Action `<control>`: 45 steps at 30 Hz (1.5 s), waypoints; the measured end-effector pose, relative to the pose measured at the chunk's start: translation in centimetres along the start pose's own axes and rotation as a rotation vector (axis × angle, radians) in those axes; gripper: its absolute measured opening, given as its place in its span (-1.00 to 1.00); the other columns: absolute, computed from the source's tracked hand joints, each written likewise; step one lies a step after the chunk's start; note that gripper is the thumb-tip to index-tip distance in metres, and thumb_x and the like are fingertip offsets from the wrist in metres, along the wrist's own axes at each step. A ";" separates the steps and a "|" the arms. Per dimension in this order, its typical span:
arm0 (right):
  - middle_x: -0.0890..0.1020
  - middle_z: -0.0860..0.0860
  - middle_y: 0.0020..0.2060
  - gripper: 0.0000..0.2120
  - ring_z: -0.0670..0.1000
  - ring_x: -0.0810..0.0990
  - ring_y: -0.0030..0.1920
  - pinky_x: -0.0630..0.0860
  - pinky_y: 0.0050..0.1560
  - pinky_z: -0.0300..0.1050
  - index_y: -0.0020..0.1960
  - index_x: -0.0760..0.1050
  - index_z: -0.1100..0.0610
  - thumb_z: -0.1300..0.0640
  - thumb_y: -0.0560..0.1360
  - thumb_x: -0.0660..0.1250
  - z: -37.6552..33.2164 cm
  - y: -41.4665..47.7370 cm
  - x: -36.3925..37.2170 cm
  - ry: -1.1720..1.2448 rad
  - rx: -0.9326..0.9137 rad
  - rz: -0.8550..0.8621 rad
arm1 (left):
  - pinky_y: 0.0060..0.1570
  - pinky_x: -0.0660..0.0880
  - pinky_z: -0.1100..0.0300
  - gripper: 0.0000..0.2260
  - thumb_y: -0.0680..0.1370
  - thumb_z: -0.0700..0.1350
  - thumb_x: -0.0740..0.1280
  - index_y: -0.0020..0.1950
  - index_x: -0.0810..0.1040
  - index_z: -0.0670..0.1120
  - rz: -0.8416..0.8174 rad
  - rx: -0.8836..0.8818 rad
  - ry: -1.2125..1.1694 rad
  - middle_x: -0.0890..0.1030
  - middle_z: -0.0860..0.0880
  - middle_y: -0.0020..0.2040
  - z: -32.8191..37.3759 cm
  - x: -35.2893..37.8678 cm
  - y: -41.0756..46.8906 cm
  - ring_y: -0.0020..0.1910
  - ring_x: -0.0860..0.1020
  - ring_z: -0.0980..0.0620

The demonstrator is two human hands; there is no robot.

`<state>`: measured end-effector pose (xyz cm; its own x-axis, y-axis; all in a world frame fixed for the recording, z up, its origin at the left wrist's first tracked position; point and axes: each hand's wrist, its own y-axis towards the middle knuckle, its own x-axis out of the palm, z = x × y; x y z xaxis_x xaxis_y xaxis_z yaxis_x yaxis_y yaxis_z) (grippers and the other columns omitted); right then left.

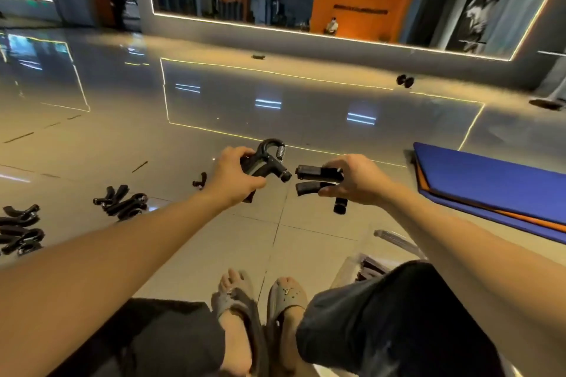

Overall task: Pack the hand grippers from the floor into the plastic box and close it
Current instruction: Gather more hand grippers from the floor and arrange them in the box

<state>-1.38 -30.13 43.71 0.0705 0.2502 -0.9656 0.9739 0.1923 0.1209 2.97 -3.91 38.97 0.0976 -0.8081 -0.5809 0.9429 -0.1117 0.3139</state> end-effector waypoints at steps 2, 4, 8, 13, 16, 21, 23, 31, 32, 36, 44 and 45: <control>0.64 0.00 0.01 -0.66 0.02 0.60 0.02 0.57 -0.01 -0.11 0.19 0.60 0.08 -0.02 0.47 0.50 1.2 -2.4 -1.6 -0.025 0.031 0.012 | 0.12 0.51 0.16 -0.40 0.39 -0.20 0.58 0.38 0.46 -0.11 -0.054 0.022 -0.047 0.45 -0.12 0.26 2.1 1.1 -0.2 0.19 0.50 -0.06; 0.64 0.00 0.00 -0.65 0.02 0.60 -0.01 0.57 -0.03 -0.10 0.18 0.60 0.08 -0.04 0.47 0.50 2.4 -4.1 -3.0 -0.065 0.066 0.011 | 0.11 0.52 0.13 -0.41 0.38 -0.21 0.58 0.37 0.46 -0.12 -0.104 0.042 -0.071 0.43 -0.11 0.25 4.0 2.3 -0.2 0.18 0.49 -0.05; 0.66 0.03 0.00 -0.63 0.05 0.61 -0.02 0.63 0.01 0.01 0.20 0.60 0.09 -0.05 0.47 0.50 5.0 -6.8 -5.3 -0.132 0.156 -0.003 | 0.08 0.52 0.13 -0.45 0.39 -0.19 0.58 0.34 0.50 -0.12 -0.161 0.098 -0.075 0.47 -0.10 0.21 6.7 5.4 -0.1 0.15 0.50 -0.05; 0.67 0.06 0.01 -0.60 0.07 0.63 0.01 0.61 0.01 -0.03 0.23 0.60 0.11 -0.04 0.47 0.51 8.8 -9.9 -6.7 -0.160 0.264 -0.023 | -0.03 0.47 0.18 -0.46 0.39 -0.17 0.58 0.34 0.52 -0.11 -0.258 0.128 -0.081 0.49 -0.06 0.11 8.9 10.0 0.7 0.09 0.52 -0.04; 0.67 0.05 0.02 -0.58 0.04 0.62 0.00 0.57 -0.04 -0.12 0.24 0.59 0.11 -0.06 0.46 0.51 11.6 -11.7 -6.5 -0.136 0.344 -0.039 | -0.14 0.47 0.25 -0.47 0.39 -0.20 0.58 0.33 0.53 -0.12 -0.350 0.141 -0.088 0.48 0.04 -0.01 9.8 13.2 1.3 0.03 0.51 0.00; 0.66 0.05 0.07 -0.56 0.03 0.62 0.04 0.58 0.00 -0.18 0.27 0.56 0.13 -0.04 0.47 0.51 17.0 -14.2 -3.5 0.001 0.485 -0.074 | -0.20 0.54 0.27 -0.47 0.37 -0.17 0.59 0.30 0.52 -0.05 -0.536 0.145 -0.061 0.52 -0.01 0.07 9.7 20.0 2.4 0.04 0.57 -0.02; 0.66 0.03 0.05 -0.58 0.01 0.62 0.02 0.61 0.05 -0.11 0.25 0.57 0.10 -0.05 0.46 0.52 19.5 -14.8 -1.7 0.033 0.537 -0.091 | -0.19 0.56 0.24 -0.51 0.38 -0.18 0.58 0.25 0.51 -0.03 -0.588 0.140 -0.042 0.51 0.06 -0.01 9.3 22.9 2.8 -0.05 0.56 0.06; 0.67 -0.02 0.01 -0.56 -0.02 0.62 -0.03 0.62 0.05 -0.04 0.24 0.59 0.06 -0.06 0.43 0.54 28.3 -15.6 4.9 0.124 0.726 -0.030 | 0.03 0.63 0.11 -0.45 0.39 -0.14 0.57 0.35 0.52 -0.05 -0.775 0.192 0.121 0.51 0.04 0.10 6.3 33.1 4.3 0.07 0.55 0.01; 0.67 -0.03 -0.02 -0.57 -0.01 0.62 -0.05 0.63 0.05 0.01 0.22 0.60 0.06 -0.08 0.42 0.55 29.2 -15.6 5.6 0.124 0.748 -0.032 | 0.06 0.62 0.11 -0.45 0.39 -0.13 0.57 0.36 0.53 -0.04 -0.808 0.211 0.133 0.50 0.06 0.11 6.0 34.1 4.5 0.09 0.55 0.02; 0.68 -0.01 -0.01 -0.54 0.04 0.62 -0.04 0.62 0.05 0.10 0.22 0.61 0.05 -0.12 0.40 0.55 32.5 -15.2 7.5 0.106 0.784 -0.023 | 0.23 0.53 0.12 -0.46 0.43 -0.14 0.54 0.39 0.51 0.00 -0.894 0.268 0.181 0.52 0.07 0.17 4.8 38.9 5.0 0.16 0.53 0.07; 0.63 -0.01 -0.06 -0.61 0.04 0.57 -0.08 0.58 -0.02 0.07 0.17 0.62 0.06 -0.11 0.43 0.52 36.7 -13.9 11.0 0.135 0.836 0.034 | 0.35 0.42 0.16 -0.40 0.46 -0.12 0.52 0.48 0.44 0.00 -1.007 0.368 0.283 0.49 0.07 0.38 2.3 47.3 5.8 0.33 0.46 0.05; 0.63 -0.01 -0.05 -0.59 0.04 0.57 -0.06 0.58 -0.01 0.08 0.19 0.61 0.07 -0.11 0.43 0.52 37.1 -13.7 11.4 0.142 0.838 0.028 | 0.35 0.43 0.13 -0.40 0.45 -0.12 0.52 0.48 0.45 0.01 -1.018 0.368 0.298 0.51 0.07 0.36 2.0 48.1 5.9 0.33 0.47 0.05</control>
<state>-5.96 -65.15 22.53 0.1240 0.3721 -0.9199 0.8140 -0.5683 -0.1202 12.61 -44.60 14.35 -0.5460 -0.0778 -0.8341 0.4797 -0.8453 -0.2352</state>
